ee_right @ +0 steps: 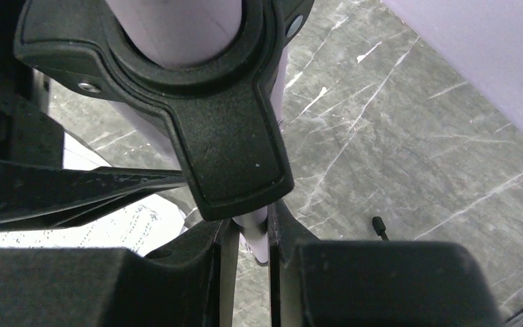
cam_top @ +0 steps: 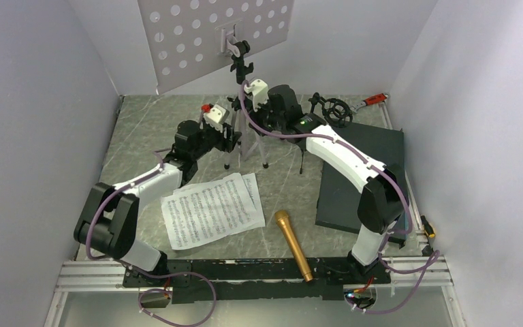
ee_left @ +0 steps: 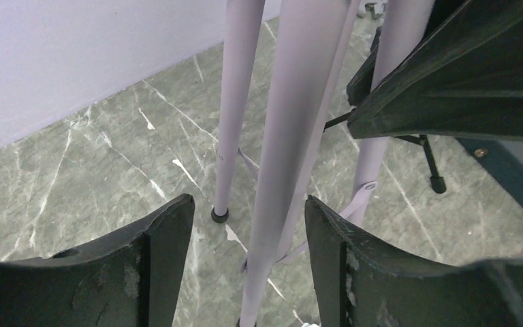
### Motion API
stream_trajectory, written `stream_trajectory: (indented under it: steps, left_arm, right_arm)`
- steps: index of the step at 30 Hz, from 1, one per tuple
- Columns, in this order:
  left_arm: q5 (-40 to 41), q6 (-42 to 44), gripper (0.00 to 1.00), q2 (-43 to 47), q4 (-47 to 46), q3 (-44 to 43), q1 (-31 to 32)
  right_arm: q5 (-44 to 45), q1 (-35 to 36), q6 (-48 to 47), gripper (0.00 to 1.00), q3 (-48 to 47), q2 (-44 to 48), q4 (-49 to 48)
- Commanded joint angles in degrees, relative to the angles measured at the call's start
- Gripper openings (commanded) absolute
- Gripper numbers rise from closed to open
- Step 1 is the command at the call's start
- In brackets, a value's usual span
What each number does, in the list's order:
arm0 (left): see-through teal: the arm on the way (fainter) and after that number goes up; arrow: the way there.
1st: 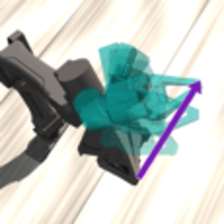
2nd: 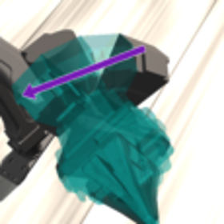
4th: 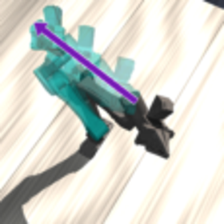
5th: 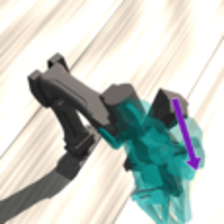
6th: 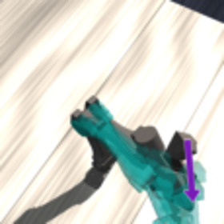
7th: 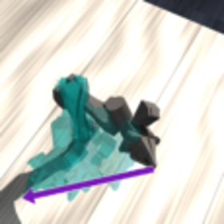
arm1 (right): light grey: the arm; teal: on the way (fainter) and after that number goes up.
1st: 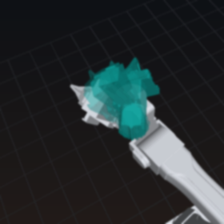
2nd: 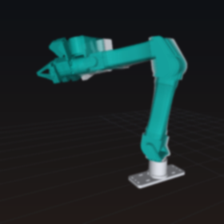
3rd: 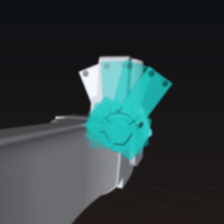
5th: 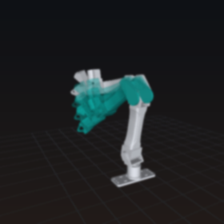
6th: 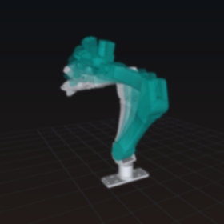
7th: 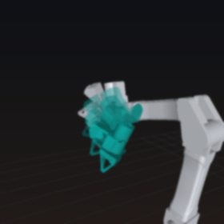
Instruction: Set up the instrument practice props
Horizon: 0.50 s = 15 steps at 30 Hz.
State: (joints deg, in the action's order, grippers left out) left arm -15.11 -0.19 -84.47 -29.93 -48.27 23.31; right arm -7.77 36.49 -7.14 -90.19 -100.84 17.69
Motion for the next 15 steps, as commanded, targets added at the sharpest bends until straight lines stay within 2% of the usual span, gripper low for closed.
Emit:
stream_trajectory:
  steps: [1, 3, 5, 10, 15]
  left_arm:
    - [-0.4, 2.9, 0.62, -2.1, -7.0, -2.4, -0.1]
    - [-0.5, 3.1, 0.53, -2.5, -9.9, -1.6, -0.1]
    - [-0.6, 3.8, 0.4, -2.7, -11.7, -1.0, -0.1]
    - [-1.8, 6.9, 0.05, -1.7, -7.0, -1.4, 0.0]
    - [3.1, 10.3, 0.03, 0.7, -2.8, -0.3, 0.0]
  right_arm:
    - [-0.6, 0.6, 1.2, 0.0, 0.0, -3.4, 9.2]
    - [-0.7, 0.7, 1.2, 0.0, -0.1, -3.6, 9.4]
    - [-0.2, 0.7, 1.0, 0.0, -0.3, -3.8, 9.6]
    - [2.5, 0.7, -0.1, 0.0, -0.2, -4.0, 10.1]
    - [4.9, 0.8, -1.3, 0.0, -0.4, -4.2, 10.9]
